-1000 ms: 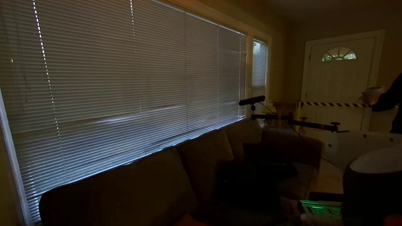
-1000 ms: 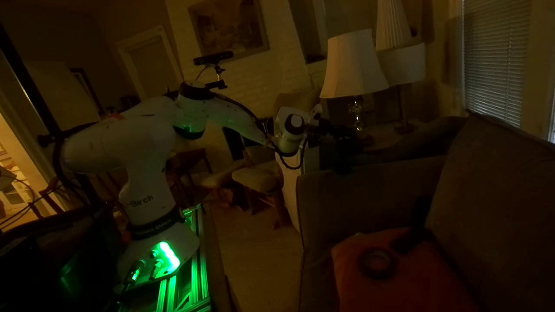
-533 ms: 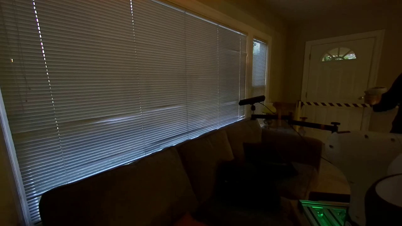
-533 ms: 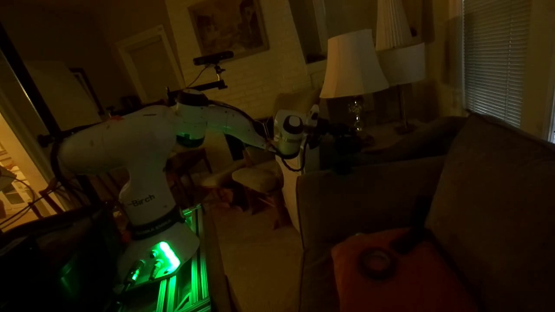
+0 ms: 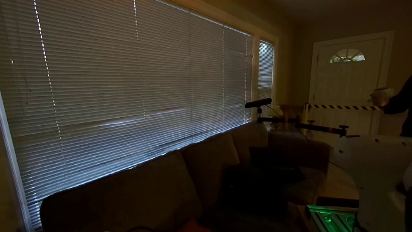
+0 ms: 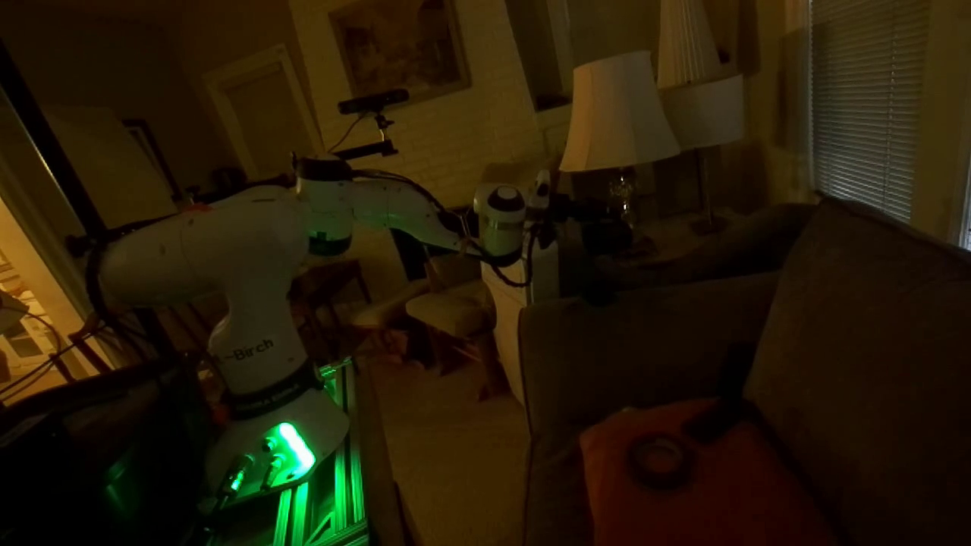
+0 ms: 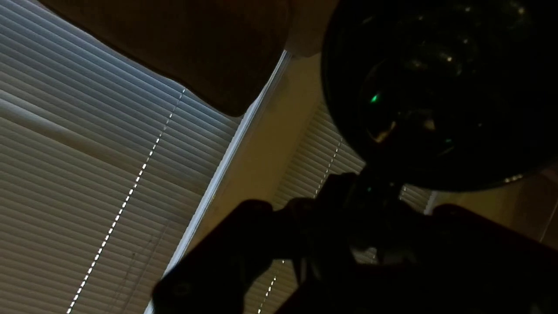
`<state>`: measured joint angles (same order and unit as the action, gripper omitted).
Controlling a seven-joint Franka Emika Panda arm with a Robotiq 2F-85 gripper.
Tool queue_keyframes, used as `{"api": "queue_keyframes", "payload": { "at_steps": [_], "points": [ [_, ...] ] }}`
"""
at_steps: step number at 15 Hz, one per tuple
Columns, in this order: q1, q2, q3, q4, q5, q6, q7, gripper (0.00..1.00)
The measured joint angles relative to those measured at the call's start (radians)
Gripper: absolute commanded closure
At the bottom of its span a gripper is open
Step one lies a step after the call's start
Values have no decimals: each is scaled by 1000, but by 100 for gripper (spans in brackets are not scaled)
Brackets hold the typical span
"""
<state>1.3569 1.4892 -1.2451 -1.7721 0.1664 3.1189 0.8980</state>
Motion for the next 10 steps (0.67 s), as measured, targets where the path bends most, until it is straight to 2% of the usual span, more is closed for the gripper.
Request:
{"api": "queue_keyframes", "payload": {
  "at_steps": [4,10],
  "points": [
    [0,-1,33,2,52,-59,13,98],
    [-24,-10,74,0,146,-63,76,98]
  ]
}}
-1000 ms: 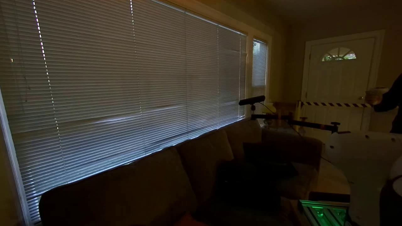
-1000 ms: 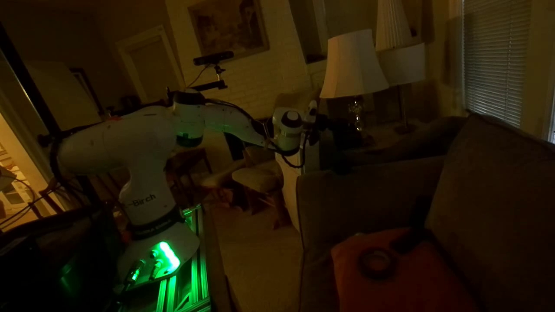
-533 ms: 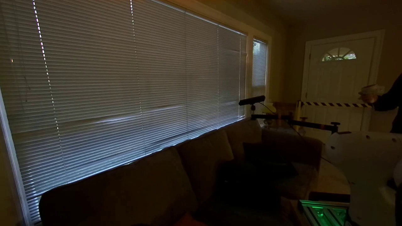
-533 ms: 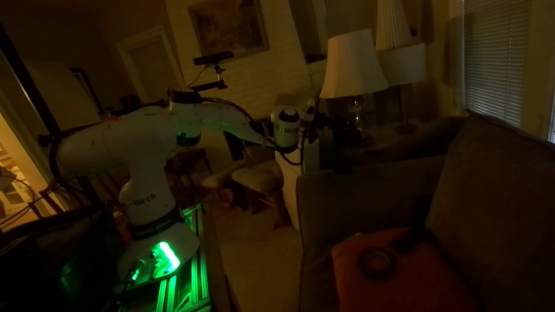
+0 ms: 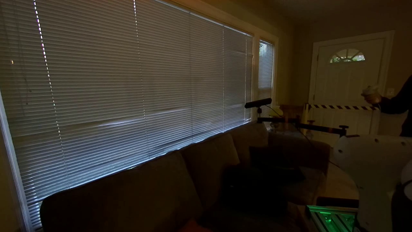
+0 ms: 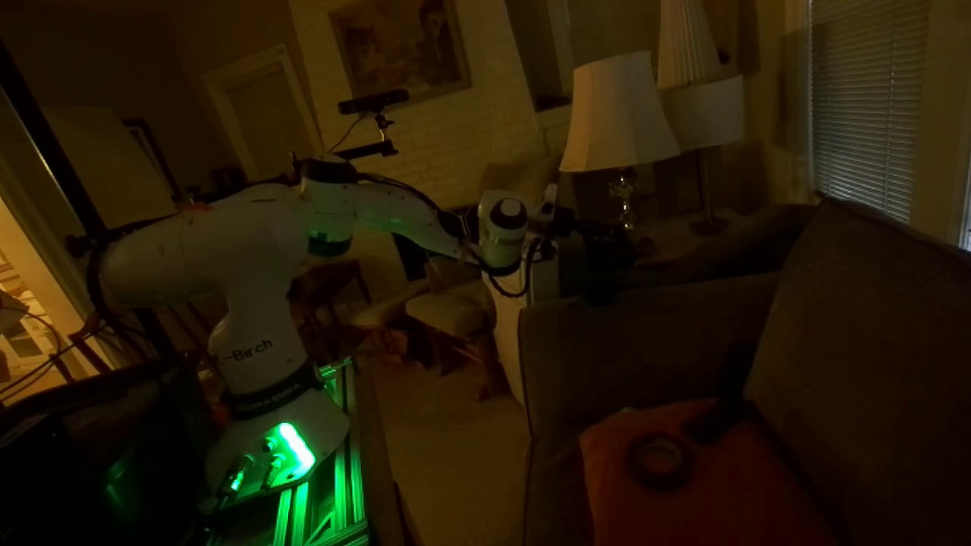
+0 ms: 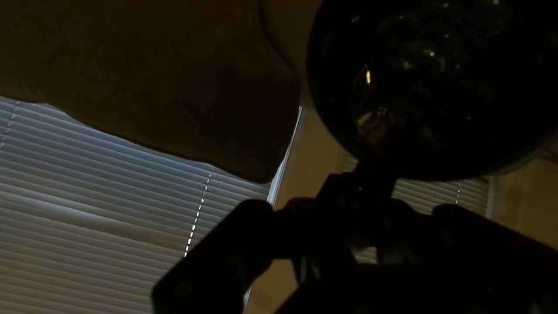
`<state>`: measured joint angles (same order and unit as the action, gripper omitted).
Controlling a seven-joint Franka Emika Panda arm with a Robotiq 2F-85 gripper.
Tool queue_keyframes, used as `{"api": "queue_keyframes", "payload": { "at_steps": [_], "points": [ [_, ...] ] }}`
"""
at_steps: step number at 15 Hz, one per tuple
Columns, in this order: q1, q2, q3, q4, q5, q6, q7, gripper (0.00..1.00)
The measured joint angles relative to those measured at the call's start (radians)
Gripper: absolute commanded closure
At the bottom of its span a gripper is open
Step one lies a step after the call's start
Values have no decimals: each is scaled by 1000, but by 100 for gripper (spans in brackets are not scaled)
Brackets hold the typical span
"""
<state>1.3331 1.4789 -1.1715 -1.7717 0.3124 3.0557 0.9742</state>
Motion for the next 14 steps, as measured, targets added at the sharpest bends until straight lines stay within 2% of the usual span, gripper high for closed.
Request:
{"api": "queue_keyframes", "payload": {
  "at_steps": [14],
  "points": [
    [-34,-68,1,-84,53,-6,217,98]
  ]
}}
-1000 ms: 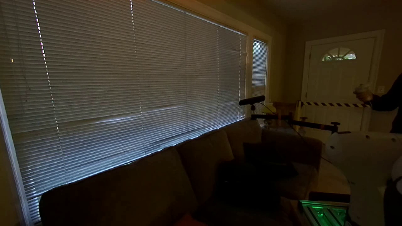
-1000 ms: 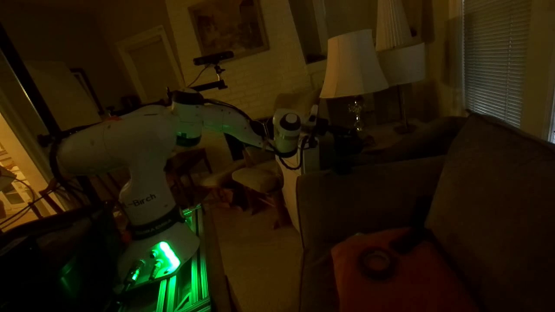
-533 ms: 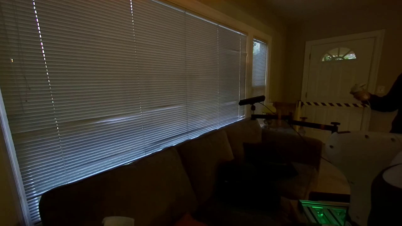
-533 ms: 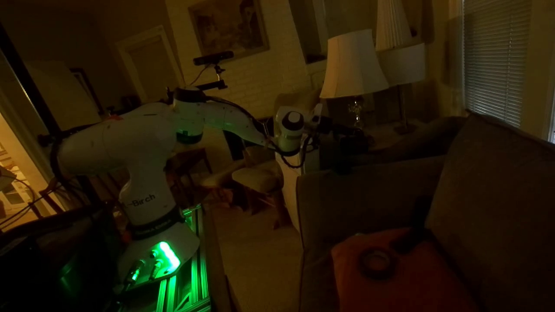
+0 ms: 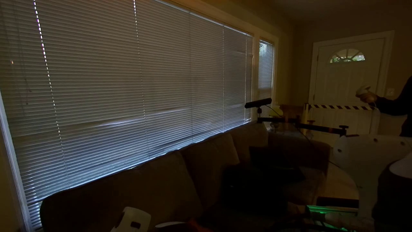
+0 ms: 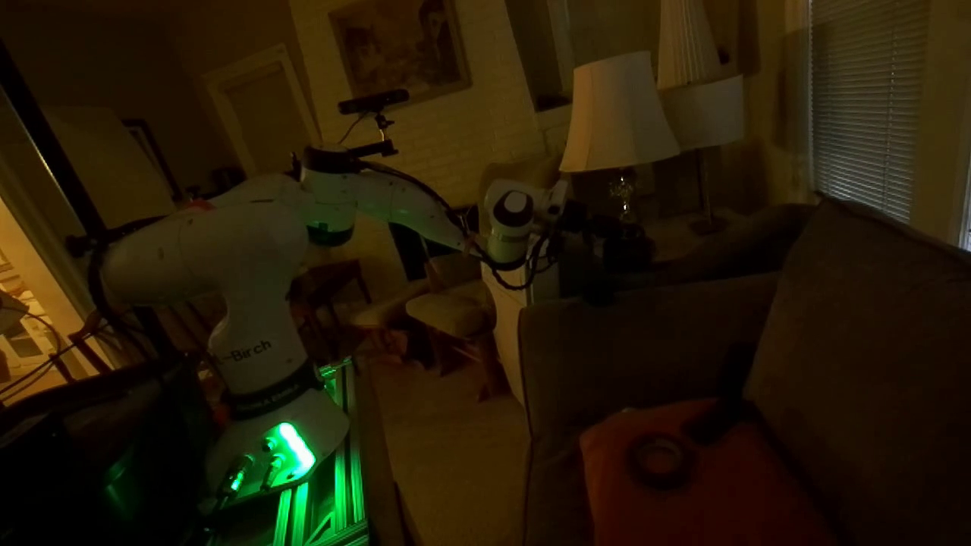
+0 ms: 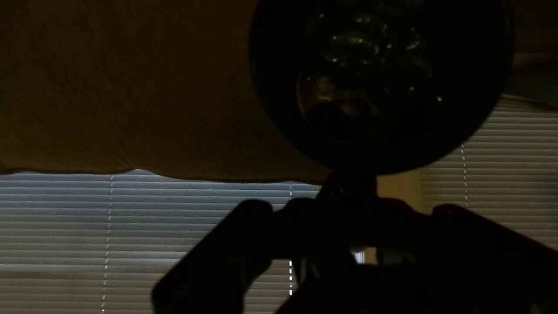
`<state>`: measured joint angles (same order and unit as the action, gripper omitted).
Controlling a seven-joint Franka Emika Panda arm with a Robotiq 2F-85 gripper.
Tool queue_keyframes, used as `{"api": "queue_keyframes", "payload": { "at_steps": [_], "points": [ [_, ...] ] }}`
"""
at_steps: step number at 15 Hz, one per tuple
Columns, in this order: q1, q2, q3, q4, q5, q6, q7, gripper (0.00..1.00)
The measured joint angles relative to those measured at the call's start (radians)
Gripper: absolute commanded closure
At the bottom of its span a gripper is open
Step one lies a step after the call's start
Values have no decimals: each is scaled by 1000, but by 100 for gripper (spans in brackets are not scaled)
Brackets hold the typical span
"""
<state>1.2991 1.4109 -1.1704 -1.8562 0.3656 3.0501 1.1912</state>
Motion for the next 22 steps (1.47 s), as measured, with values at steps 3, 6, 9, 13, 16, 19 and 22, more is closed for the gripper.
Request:
{"api": "queue_keyframes", "payload": {
  "at_steps": [3,6,9,13,16,19,22],
  "points": [
    [0,-14,0,-21,0,-16,49,98],
    [2,-28,0,-44,0,-33,96,98],
    [4,-42,-1,-80,0,-46,141,98],
    [13,-53,-1,-145,0,-86,192,98],
    [28,-60,2,-197,-1,-118,218,98],
    [41,-71,15,-245,-1,-139,241,98],
    [46,-89,38,-278,-2,-139,246,90]
  ]
}}
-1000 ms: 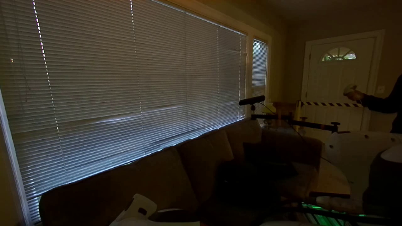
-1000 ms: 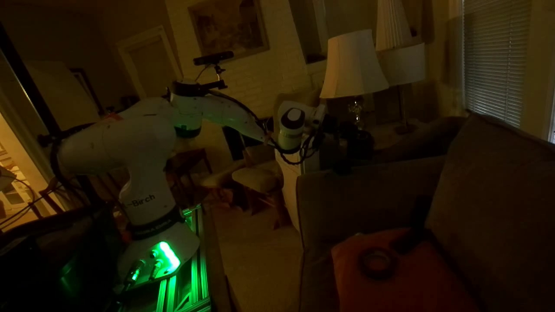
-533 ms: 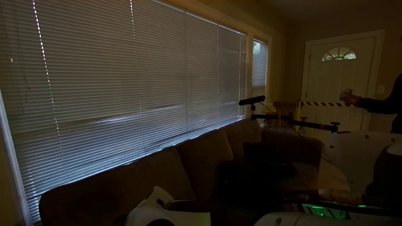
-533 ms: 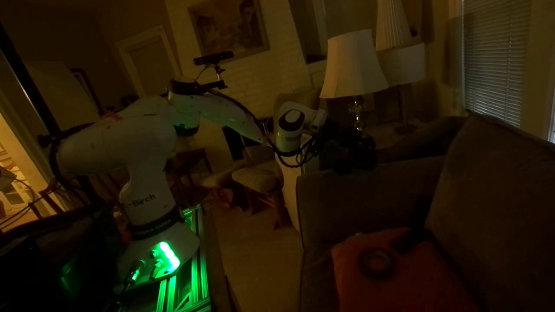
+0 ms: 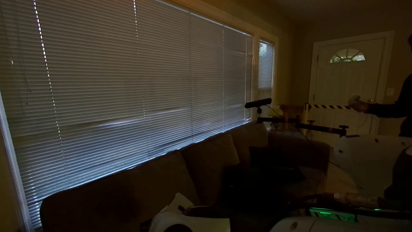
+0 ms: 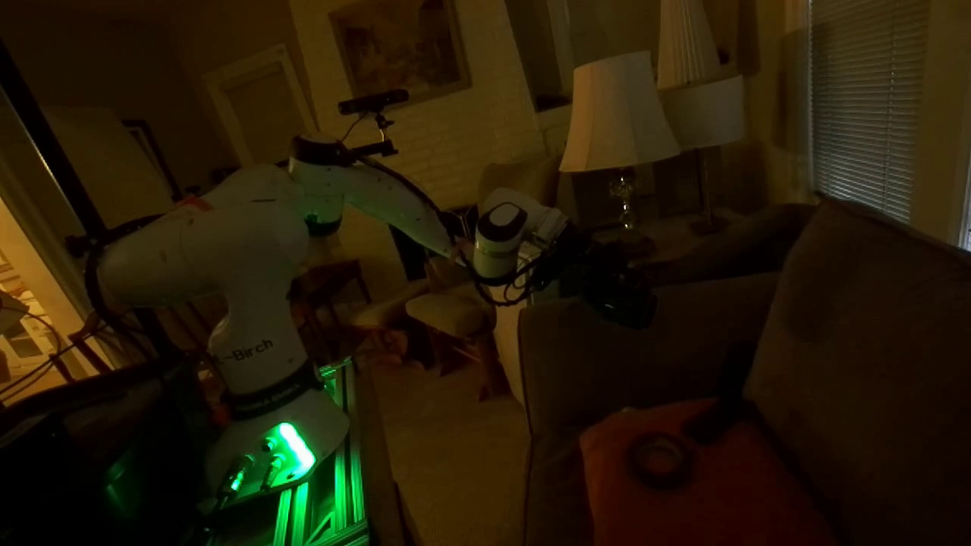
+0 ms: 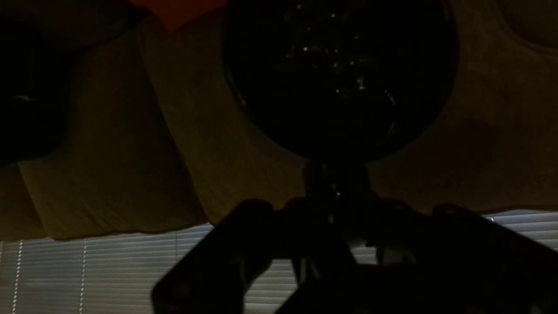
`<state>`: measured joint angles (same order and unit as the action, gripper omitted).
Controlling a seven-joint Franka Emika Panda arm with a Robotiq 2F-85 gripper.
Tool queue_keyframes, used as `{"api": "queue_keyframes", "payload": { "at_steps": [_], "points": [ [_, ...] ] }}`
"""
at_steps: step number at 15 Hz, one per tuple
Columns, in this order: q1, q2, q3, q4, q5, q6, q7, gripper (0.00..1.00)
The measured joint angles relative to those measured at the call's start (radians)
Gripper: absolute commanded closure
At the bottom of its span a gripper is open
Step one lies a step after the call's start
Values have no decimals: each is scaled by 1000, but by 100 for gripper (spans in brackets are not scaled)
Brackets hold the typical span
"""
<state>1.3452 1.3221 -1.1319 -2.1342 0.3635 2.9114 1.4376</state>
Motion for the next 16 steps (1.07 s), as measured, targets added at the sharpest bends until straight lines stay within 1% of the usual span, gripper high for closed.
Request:
{"api": "queue_keyframes", "payload": {
  "at_steps": [6,7,11,13,16],
  "points": [
    [-3,-2,10,-1,-7,0,0,90],
    [-4,-2,10,-1,-7,0,0,98],
    [-11,-2,19,-1,-11,-1,0,98],
    [-28,0,24,-1,-12,-10,1,98],
    [-78,3,26,-2,-13,-43,12,98]
  ]
}}
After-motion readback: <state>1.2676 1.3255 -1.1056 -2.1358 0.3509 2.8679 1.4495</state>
